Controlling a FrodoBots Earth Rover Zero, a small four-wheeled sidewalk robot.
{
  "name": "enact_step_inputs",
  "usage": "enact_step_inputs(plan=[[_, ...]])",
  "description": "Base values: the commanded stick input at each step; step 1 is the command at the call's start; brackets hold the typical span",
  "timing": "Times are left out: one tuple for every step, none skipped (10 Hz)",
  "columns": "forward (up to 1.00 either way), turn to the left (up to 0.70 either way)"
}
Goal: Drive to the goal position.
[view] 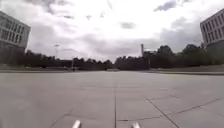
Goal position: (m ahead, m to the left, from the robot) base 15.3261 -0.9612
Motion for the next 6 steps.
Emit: enact_step_inputs(plan=[[1.0, 0.0], [1.0, 0.0], [1.0, 0.0], [1.0, 0.0], [1.0, 0.0], [1.0, 0.0]])
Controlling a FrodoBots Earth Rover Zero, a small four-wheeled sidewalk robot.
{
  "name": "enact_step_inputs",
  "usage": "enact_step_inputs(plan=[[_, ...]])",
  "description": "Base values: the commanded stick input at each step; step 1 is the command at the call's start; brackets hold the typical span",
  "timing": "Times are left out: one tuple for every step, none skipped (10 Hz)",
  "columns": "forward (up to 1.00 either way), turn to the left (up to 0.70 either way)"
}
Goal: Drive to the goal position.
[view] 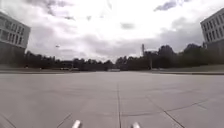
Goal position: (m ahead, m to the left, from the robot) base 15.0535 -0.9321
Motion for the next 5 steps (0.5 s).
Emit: enact_step_inputs(plan=[[1.0, 0.0], [1.0, 0.0], [1.0, 0.0], [1.0, 0.0], [1.0, 0.0]])
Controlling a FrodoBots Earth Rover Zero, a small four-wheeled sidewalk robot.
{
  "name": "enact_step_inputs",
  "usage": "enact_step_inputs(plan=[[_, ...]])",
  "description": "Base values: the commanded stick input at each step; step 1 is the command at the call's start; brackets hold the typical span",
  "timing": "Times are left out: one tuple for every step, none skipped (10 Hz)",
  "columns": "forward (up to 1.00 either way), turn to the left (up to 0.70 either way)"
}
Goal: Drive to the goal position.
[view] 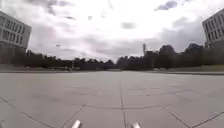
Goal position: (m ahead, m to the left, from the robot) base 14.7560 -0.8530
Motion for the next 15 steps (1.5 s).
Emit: enact_step_inputs(plan=[[1.0, 0.0], [1.0, 0.0], [1.0, 0.0], [1.0, 0.0], [1.0, 0.0], [1.0, 0.0], [1.0, 0.0], [1.0, 0.0], [1.0, 0.0], [1.0, 0.0], [1.0, 0.0], [1.0, 0.0], [1.0, 0.0], [1.0, 0.0], [1.0, 0.0]])
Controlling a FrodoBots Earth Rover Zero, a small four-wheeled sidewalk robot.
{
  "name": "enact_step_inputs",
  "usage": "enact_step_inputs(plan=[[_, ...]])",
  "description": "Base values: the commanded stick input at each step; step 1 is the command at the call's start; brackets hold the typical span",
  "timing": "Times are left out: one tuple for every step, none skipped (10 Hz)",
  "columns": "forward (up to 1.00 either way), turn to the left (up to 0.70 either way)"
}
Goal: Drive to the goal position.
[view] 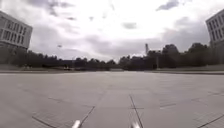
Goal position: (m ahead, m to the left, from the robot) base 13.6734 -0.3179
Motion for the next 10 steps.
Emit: enact_step_inputs(plan=[[1.0, 0.0], [1.0, 0.0], [1.0, 0.0], [1.0, 0.0], [1.0, 0.0], [1.0, 0.0], [1.0, 0.0], [1.0, 0.0], [1.0, 0.0], [1.0, 0.0]])
